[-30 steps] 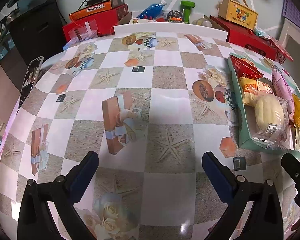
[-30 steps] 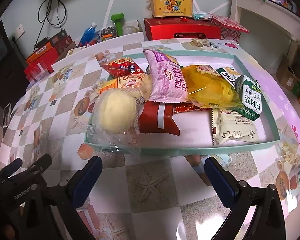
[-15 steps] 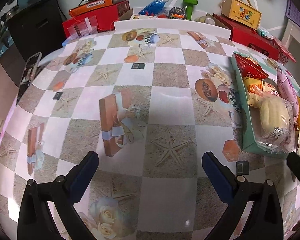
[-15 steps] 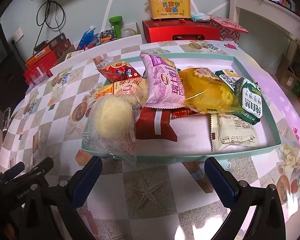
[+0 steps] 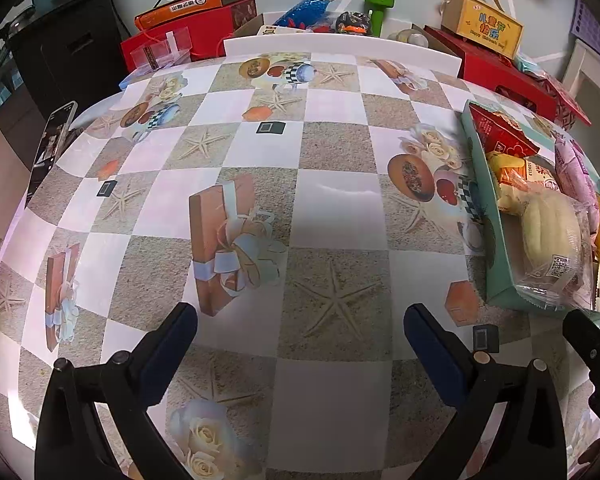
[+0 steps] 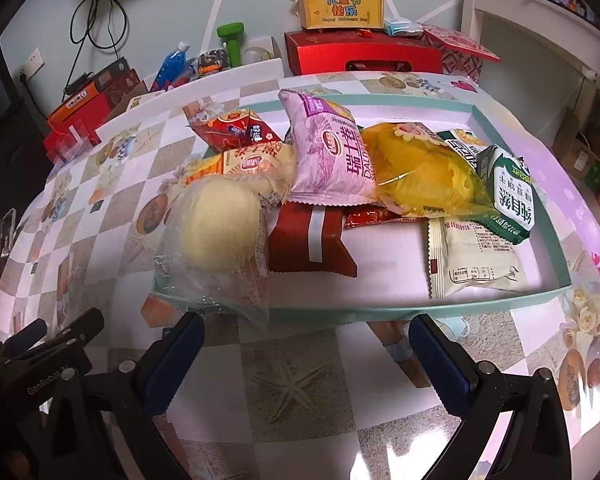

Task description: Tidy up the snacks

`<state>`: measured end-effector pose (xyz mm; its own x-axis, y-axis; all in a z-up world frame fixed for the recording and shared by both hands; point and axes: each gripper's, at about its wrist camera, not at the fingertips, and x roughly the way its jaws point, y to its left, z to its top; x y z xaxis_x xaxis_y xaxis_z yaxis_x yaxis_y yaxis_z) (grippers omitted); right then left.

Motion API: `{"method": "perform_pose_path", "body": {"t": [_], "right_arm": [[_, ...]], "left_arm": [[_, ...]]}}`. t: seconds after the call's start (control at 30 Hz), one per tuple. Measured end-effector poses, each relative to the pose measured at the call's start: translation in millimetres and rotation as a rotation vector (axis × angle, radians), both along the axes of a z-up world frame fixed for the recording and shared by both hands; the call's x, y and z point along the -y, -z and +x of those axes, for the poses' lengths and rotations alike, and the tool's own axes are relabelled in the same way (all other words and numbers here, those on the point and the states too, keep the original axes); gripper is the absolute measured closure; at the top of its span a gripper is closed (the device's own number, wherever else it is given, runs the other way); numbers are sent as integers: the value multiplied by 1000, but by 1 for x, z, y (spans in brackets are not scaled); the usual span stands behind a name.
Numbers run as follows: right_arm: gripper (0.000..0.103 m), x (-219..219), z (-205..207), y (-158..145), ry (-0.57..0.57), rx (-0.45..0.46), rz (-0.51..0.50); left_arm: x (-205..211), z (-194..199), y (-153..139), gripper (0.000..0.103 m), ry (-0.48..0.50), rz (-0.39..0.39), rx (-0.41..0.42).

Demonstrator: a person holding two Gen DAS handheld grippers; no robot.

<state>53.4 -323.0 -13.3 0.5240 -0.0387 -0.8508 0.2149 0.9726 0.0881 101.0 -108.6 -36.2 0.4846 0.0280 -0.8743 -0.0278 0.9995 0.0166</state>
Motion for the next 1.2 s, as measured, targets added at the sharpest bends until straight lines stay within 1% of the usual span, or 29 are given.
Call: {"method": "perform_pose_path", "body": {"t": [0.63, 0.8, 1.13, 1.2], "right_arm": [[0, 1, 0, 1, 0, -3, 5], [0, 1, 0, 1, -1, -4, 5], [0, 1, 0, 2, 1, -4, 5], [0, 1, 0, 2, 1, -5, 6]], "left_arm": [[4, -1, -2, 0, 16, -3, 21], [6, -1, -1, 0, 19, 13, 17], [8, -1, -1, 0, 22, 16, 12], [8, -4, -2, 0, 17, 37, 32]]}}
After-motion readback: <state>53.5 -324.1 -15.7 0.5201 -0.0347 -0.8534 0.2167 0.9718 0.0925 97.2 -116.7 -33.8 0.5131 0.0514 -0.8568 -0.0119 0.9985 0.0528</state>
